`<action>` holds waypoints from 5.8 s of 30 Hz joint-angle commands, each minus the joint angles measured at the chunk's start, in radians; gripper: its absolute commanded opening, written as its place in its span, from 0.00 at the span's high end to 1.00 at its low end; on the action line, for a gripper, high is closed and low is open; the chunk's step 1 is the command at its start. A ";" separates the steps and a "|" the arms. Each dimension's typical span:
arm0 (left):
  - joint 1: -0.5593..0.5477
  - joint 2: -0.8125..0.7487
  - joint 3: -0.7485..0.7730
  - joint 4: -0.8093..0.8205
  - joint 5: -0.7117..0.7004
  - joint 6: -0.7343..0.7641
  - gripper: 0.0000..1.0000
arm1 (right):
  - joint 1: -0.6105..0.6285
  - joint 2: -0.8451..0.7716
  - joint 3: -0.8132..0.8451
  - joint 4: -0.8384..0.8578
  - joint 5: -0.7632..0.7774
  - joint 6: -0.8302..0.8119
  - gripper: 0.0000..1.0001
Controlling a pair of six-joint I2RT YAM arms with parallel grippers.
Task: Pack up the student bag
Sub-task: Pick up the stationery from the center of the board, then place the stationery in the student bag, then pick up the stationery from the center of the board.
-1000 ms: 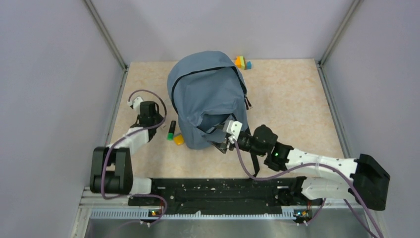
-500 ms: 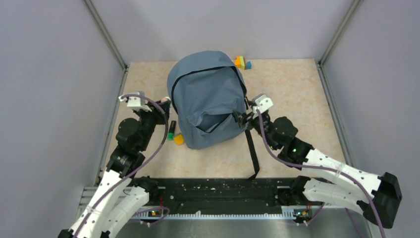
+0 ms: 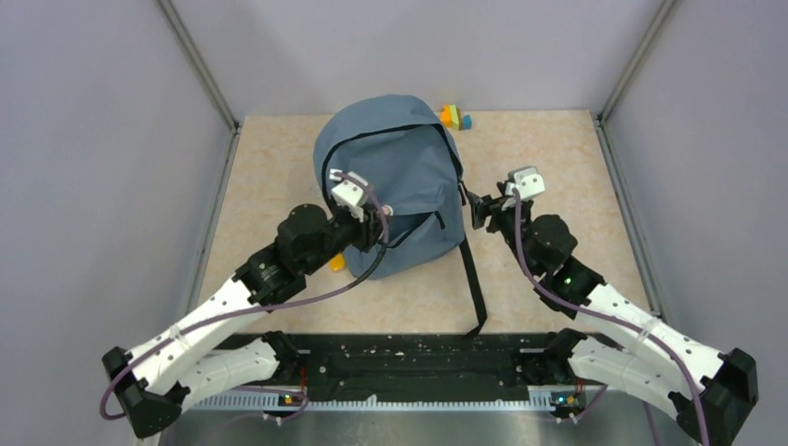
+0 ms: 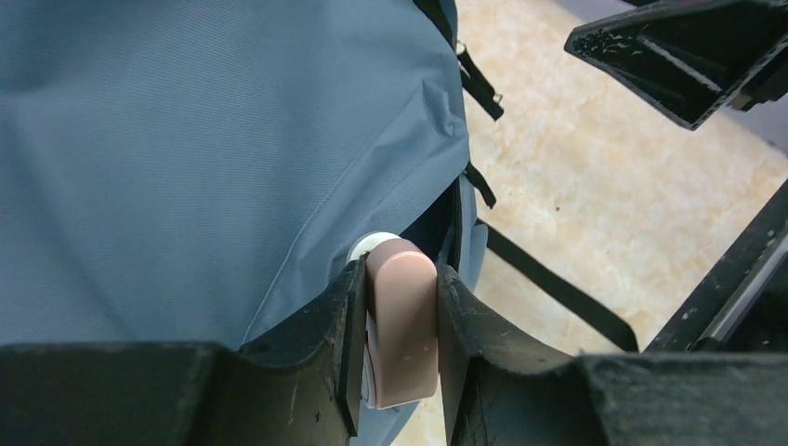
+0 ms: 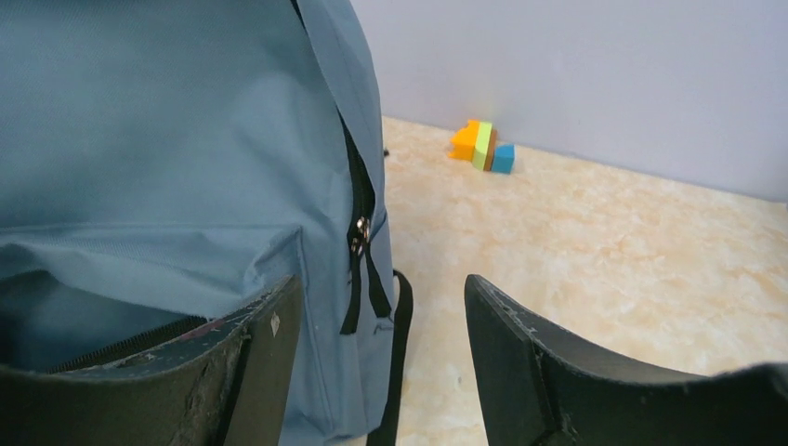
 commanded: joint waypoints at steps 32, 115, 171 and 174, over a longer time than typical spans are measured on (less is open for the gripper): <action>-0.013 0.209 -0.043 0.241 0.029 0.130 0.53 | -0.010 -0.003 -0.023 0.029 -0.038 0.060 0.35; 0.854 1.180 0.635 -0.197 0.063 -0.266 0.45 | -0.015 0.029 -0.067 0.052 -0.039 0.078 0.31; 0.790 1.107 0.553 -0.364 -0.036 -0.231 1.00 | -0.018 0.029 -0.045 0.008 -0.324 0.003 0.32; 0.789 0.987 0.419 -0.283 -0.038 -0.259 1.00 | -0.016 0.055 -0.026 0.010 -0.408 0.059 0.35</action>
